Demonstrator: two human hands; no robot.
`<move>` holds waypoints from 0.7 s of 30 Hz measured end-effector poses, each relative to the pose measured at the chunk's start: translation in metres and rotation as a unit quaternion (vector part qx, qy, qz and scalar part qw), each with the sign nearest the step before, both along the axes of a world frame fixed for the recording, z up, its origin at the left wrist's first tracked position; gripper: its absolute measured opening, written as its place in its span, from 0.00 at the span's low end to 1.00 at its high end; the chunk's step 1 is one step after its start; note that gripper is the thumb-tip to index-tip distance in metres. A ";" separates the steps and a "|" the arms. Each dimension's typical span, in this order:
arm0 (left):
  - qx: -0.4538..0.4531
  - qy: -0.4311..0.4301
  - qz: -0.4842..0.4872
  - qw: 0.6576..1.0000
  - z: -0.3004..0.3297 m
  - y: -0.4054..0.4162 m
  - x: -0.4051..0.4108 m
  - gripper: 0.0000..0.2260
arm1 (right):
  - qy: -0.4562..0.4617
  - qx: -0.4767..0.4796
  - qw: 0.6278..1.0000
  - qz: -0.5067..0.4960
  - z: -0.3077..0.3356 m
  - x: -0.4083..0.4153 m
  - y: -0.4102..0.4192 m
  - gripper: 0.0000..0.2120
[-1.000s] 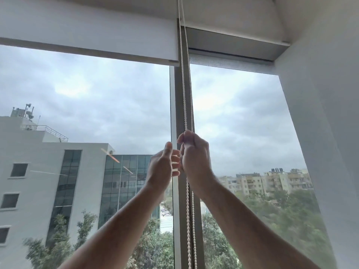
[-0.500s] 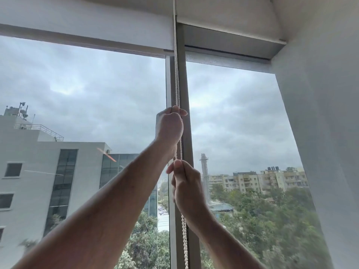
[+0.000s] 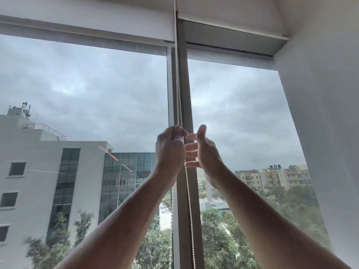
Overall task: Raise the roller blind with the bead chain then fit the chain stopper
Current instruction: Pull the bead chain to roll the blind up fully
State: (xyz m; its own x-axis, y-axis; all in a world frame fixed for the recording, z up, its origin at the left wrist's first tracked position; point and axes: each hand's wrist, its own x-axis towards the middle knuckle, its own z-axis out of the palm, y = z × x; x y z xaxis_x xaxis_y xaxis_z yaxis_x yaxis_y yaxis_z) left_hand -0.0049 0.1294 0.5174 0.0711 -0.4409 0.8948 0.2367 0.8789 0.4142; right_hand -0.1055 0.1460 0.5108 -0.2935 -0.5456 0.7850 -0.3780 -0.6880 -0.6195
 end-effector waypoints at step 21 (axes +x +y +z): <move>-0.030 -0.076 -0.104 0.991 -0.049 -0.005 -0.001 0.19 | -0.053 -0.123 0.991 -0.026 0.078 0.051 0.019 0.18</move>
State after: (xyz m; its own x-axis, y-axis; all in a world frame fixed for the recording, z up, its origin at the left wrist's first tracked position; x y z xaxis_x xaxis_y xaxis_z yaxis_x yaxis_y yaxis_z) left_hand -0.0054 0.1244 0.4685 -0.1540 -0.3774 0.9132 0.3547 0.8415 0.4075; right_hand -0.0542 0.1654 0.5889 -0.4046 -0.3227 0.8557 -0.3590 -0.8045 -0.4732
